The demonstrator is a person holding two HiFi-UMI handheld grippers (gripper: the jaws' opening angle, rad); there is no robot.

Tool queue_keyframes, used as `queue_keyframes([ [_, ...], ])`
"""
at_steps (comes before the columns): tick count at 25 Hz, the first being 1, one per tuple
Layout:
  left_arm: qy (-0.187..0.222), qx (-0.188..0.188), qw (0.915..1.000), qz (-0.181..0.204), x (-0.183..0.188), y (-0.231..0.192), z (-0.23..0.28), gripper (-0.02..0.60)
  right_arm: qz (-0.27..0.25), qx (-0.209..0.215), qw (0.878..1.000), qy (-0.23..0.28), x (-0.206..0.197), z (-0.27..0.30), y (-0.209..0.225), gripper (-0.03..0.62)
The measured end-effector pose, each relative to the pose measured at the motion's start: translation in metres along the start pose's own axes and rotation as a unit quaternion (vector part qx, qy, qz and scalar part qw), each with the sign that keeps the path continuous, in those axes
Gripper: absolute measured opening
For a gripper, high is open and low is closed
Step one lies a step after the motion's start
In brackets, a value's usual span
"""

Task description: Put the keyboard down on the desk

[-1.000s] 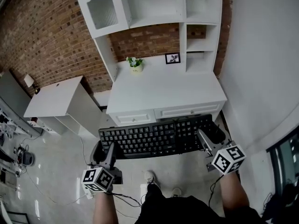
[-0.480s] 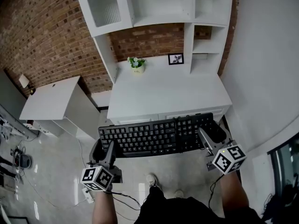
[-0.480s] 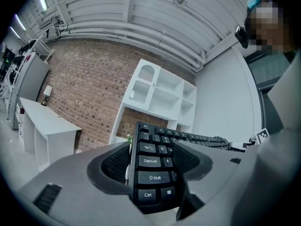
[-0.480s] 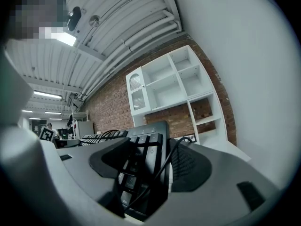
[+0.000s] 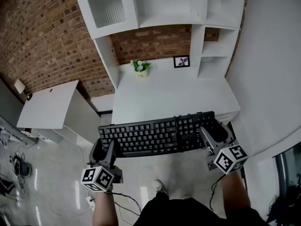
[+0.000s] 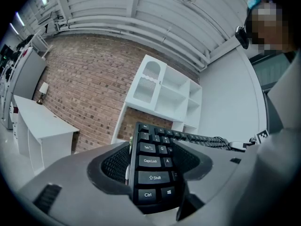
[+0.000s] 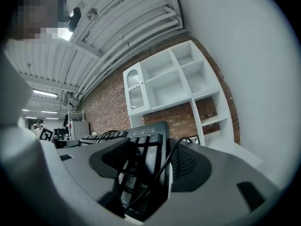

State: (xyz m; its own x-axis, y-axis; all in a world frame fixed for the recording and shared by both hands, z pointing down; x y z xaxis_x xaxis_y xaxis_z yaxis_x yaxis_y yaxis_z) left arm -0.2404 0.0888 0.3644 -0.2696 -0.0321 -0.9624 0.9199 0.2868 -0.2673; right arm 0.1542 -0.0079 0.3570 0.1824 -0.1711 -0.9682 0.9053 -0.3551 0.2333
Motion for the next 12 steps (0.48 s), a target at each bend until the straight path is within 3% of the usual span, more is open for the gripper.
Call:
queue_keyframes([
  [12,0.008,-0.013,0.9998,-0.009,0.023,-0.068,0.036,0.301,-0.013,-0.011,1.0,0.012,0.015,0.063,-0.04,0.279],
])
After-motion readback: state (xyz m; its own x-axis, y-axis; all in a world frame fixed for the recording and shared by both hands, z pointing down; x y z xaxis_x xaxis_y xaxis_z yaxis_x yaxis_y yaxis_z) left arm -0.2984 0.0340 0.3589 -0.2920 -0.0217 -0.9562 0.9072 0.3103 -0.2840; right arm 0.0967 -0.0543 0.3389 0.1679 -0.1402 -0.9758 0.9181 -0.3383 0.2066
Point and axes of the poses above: the fingertips, and each gripper's own axes: z forward along the fingers, y to its right, x out of its top, the point moved 1 cm from there along -z, backward along the fingers, and after that the axes turned 14 degrees about -x, right-handed, at the moved point
